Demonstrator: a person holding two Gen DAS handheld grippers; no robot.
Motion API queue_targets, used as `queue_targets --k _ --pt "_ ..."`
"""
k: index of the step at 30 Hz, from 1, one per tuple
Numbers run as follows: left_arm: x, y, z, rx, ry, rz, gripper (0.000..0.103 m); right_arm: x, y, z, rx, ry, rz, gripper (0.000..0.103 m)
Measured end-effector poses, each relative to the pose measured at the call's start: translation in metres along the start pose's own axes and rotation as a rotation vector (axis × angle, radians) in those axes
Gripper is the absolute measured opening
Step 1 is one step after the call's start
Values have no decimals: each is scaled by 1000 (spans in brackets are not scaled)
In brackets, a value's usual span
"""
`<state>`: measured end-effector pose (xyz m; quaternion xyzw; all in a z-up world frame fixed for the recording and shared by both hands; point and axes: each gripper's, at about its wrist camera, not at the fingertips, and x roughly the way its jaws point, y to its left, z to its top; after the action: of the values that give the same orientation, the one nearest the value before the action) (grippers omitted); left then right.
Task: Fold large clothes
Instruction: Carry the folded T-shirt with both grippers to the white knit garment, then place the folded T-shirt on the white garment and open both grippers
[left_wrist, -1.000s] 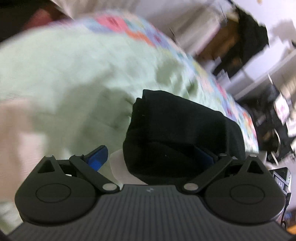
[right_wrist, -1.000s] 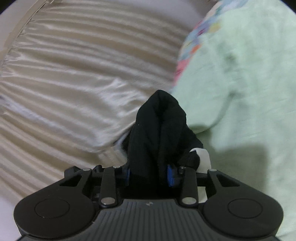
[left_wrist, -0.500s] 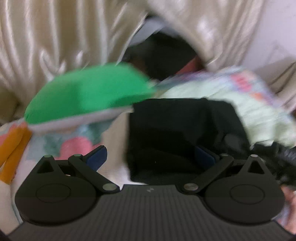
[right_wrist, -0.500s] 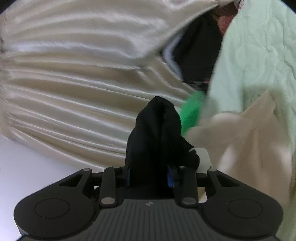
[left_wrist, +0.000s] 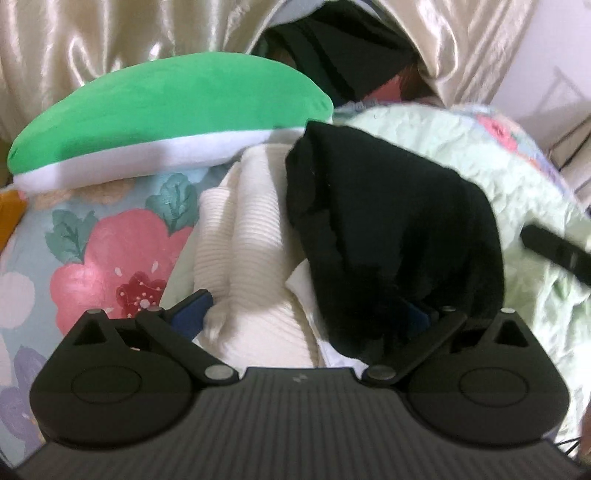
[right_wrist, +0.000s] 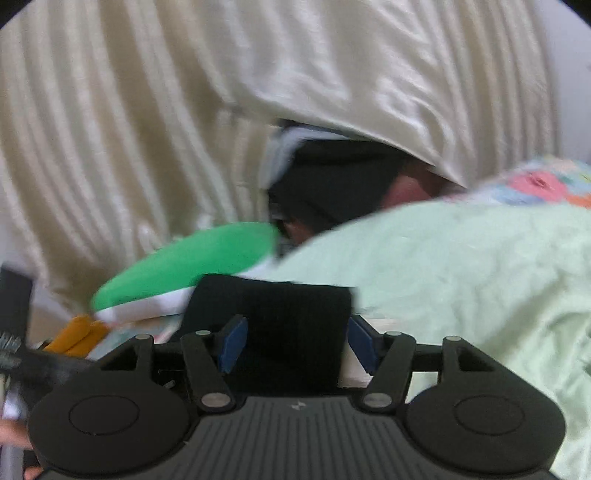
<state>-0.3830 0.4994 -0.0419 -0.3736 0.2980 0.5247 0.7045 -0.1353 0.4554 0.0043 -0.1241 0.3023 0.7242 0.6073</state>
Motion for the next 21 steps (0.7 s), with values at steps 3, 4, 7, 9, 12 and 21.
queue_targets --k 3,4,7,9,12,21 --pt "11 -8 -4 16 34 41 103 27 17 -24 -47 114 -2 61" --pt "13 -12 -6 25 42 56 103 32 19 -31 -61 126 -18 61" --pt "9 -19 -9 63 39 81 103 36 20 -38 -52 142 -40 61" --pt "1 -22 -8 68 42 86 103 31 22 -28 2 136 -54 61" --pt "-10 -26 -8 110 36 99 103 21 30 -21 23 145 -103 69" --pt "-58 -53 -10 299 29 141 103 -10 65 -16 162 179 -266 89"
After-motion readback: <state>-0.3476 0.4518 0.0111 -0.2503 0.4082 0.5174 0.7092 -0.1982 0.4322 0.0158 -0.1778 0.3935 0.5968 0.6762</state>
